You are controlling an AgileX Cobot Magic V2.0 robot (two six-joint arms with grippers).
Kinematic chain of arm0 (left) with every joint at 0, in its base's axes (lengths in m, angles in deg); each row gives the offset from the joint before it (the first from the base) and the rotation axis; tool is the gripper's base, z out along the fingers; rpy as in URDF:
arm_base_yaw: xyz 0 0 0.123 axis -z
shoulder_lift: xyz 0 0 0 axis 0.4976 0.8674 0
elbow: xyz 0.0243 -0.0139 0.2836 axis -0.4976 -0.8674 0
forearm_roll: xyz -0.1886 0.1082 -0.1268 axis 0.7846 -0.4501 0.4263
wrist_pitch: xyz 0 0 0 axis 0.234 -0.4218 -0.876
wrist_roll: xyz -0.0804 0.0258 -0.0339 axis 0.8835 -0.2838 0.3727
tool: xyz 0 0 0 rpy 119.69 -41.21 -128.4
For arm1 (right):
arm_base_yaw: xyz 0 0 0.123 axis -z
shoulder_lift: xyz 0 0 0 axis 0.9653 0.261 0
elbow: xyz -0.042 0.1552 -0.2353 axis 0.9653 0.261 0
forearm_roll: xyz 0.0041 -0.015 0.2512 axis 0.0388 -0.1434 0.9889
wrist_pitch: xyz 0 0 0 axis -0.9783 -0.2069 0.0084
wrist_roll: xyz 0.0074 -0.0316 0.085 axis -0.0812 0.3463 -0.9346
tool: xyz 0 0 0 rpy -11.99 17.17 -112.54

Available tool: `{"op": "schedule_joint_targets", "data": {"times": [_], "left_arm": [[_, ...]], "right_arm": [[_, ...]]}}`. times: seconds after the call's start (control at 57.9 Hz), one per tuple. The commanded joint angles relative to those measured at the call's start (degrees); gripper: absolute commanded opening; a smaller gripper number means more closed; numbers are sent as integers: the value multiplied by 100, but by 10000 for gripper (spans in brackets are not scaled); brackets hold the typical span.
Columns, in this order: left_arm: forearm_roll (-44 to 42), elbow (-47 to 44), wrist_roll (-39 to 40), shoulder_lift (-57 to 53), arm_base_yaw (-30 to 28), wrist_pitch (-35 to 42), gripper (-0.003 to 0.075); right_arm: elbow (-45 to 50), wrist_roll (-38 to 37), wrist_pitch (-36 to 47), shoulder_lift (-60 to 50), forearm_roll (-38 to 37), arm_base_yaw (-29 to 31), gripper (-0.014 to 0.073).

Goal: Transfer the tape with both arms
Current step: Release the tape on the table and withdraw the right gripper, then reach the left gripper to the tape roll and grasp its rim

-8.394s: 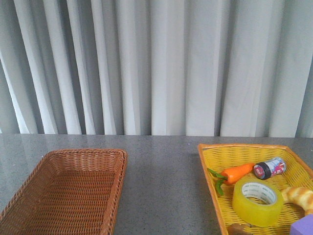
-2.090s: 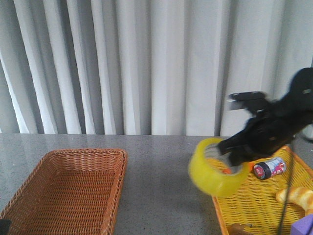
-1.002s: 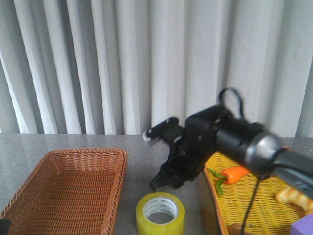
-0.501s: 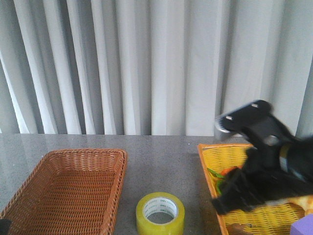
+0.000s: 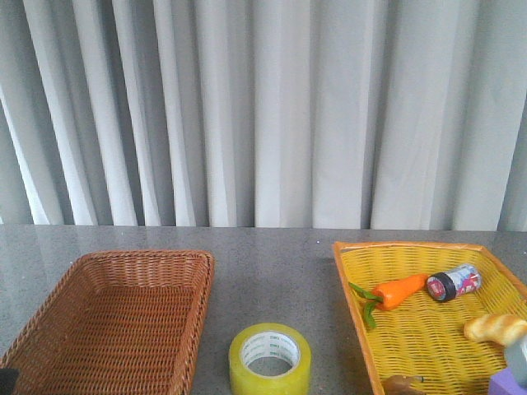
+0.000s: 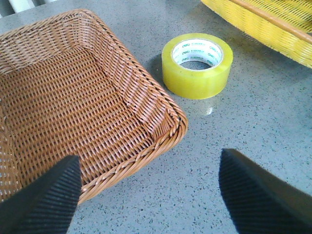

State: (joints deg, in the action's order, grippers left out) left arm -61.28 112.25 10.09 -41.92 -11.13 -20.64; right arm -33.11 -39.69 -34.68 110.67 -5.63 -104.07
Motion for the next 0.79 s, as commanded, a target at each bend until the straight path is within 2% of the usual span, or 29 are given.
{"op": "schedule_joint_targets", "data": {"times": [0.0, 0.363, 0.535, 0.777], "left_arm": [[109, 194, 16, -5, 44, 420, 570], [98, 288, -52, 167, 44, 993, 567], [104, 1011, -465, 900, 180, 791, 555], [84, 2445, -660, 2466, 820, 368, 555]], "right_arm": [[112, -6, 470, -259, -80, 28, 327], [198, 18, 361, -571, -80, 28, 327], [198, 18, 354, -571, -80, 28, 327], [198, 18, 354, -571, -80, 28, 327]]}}
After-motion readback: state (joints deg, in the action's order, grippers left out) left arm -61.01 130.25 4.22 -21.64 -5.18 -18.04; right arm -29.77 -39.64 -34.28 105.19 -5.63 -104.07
